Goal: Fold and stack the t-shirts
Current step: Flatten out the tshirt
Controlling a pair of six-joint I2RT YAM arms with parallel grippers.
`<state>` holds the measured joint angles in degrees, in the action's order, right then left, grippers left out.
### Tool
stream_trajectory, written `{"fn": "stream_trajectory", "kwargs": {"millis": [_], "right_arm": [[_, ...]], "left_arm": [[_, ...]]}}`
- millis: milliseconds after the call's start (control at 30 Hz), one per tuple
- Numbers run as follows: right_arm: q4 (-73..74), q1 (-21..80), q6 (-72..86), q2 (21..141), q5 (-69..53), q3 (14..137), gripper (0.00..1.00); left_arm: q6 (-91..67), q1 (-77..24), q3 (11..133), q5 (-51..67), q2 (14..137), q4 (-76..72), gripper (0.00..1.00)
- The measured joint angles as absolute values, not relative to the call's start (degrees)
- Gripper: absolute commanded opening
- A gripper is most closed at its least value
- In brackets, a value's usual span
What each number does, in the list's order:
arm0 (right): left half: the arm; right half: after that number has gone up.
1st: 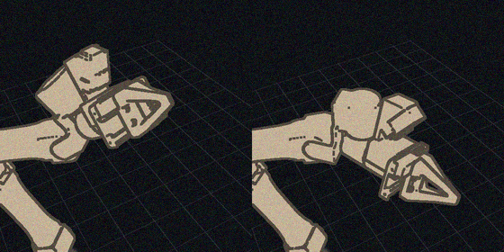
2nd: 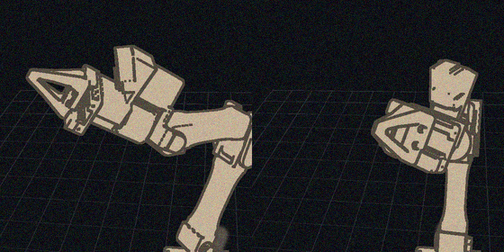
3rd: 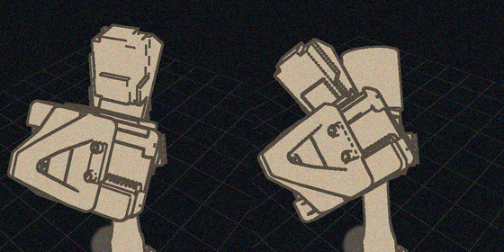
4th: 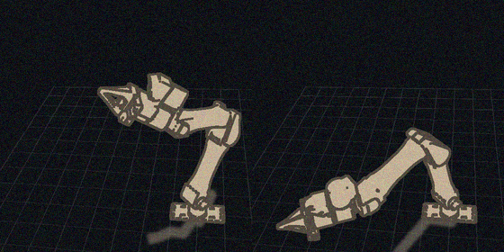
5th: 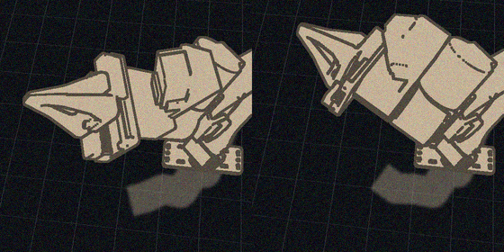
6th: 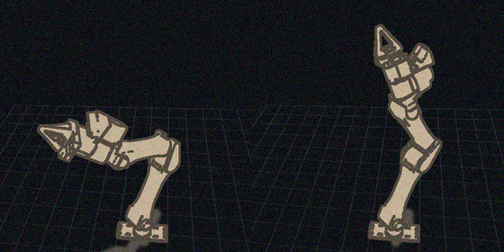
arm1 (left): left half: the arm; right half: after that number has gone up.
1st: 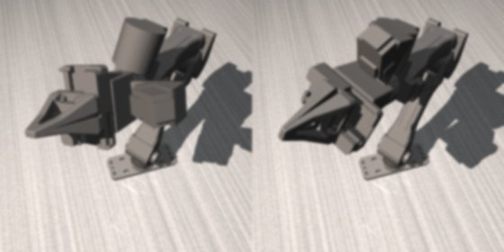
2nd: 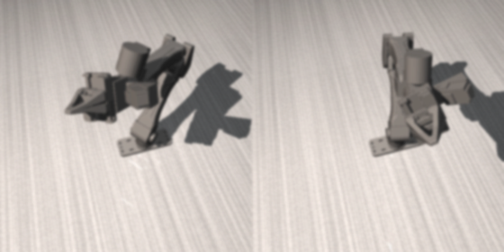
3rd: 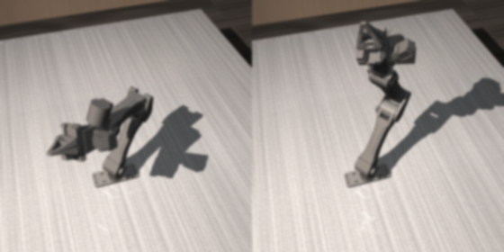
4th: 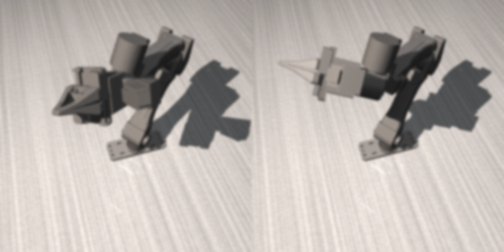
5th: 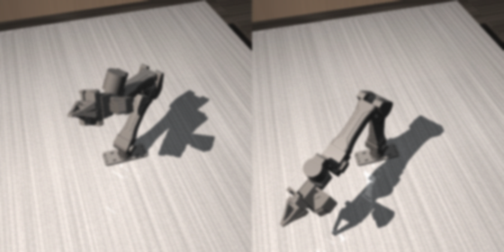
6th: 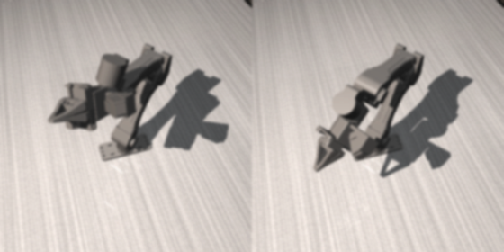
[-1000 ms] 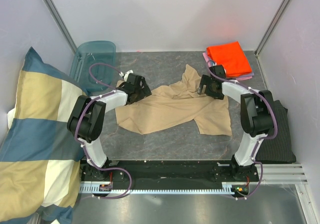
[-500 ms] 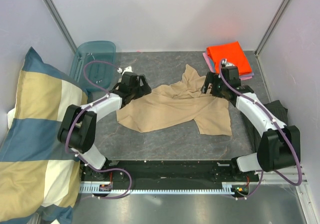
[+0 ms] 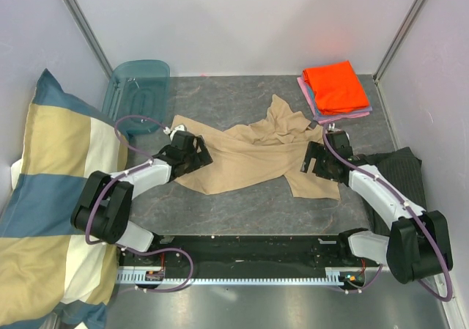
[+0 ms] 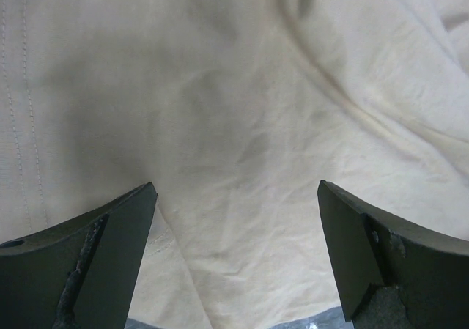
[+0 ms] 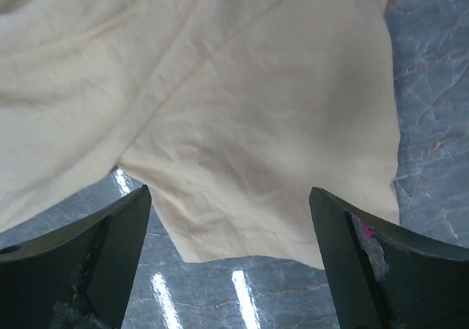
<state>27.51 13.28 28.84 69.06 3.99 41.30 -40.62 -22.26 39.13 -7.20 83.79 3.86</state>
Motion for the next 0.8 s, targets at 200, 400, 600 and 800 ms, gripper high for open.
{"fn": "stream_trajectory", "kwargs": {"millis": [200, 400, 600, 800], "right_arm": [[28.93, 13.28, 29.76, 65.84, 4.03, 39.38, 0.98], [30.24, 13.28, 29.78, 63.22, 5.06, 39.35, 0.98], [31.48, 13.28, 29.91, 62.61, 5.37, 39.35, 0.98], [33.04, 13.28, 30.70, 62.17, 5.67, 39.35, 0.98]], "left_arm": [[-41.17, -22.00, 43.24, -8.88, 89.38, 2.74, 1.00], [-42.59, -18.31, 46.06, -8.62, 92.36, 1.58, 1.00], [-42.63, -11.16, 46.46, -8.49, 92.40, 2.46, 1.00], [-42.63, -7.88, 46.94, -8.84, 92.09, 4.64, 1.00]]}}
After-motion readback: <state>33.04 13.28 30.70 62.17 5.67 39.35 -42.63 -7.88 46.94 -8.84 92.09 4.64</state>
